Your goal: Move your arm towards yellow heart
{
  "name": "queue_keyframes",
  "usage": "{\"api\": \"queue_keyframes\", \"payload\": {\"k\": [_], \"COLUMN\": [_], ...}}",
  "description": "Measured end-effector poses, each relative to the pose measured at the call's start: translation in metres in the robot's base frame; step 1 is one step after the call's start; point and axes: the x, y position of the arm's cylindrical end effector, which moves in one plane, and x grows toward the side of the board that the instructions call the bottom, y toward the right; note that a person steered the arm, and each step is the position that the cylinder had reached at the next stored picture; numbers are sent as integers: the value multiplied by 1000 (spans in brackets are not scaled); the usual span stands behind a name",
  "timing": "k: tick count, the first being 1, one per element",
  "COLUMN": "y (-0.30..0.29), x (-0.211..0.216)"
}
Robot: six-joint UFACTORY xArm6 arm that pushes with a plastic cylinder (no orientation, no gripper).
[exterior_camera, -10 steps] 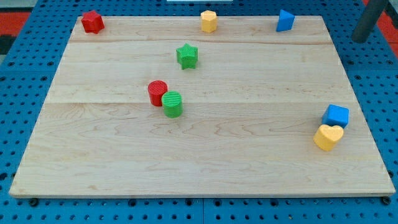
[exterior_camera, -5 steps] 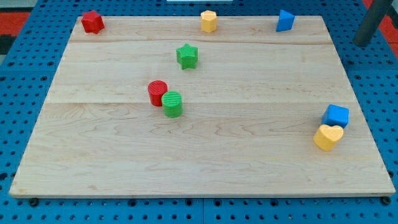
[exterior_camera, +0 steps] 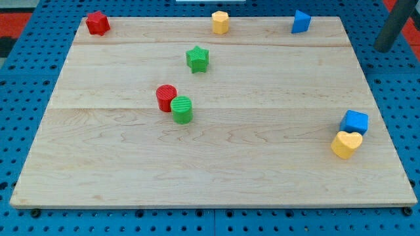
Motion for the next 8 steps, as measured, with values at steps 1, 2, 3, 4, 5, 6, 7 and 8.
{"api": "queue_keyframes", "payload": {"k": [1,2,3,4,5,6,7,8], "y": [0,0,0,0,-1,-1,-2,-9], "x": [2,4,5,8,36,81,127,173]}}
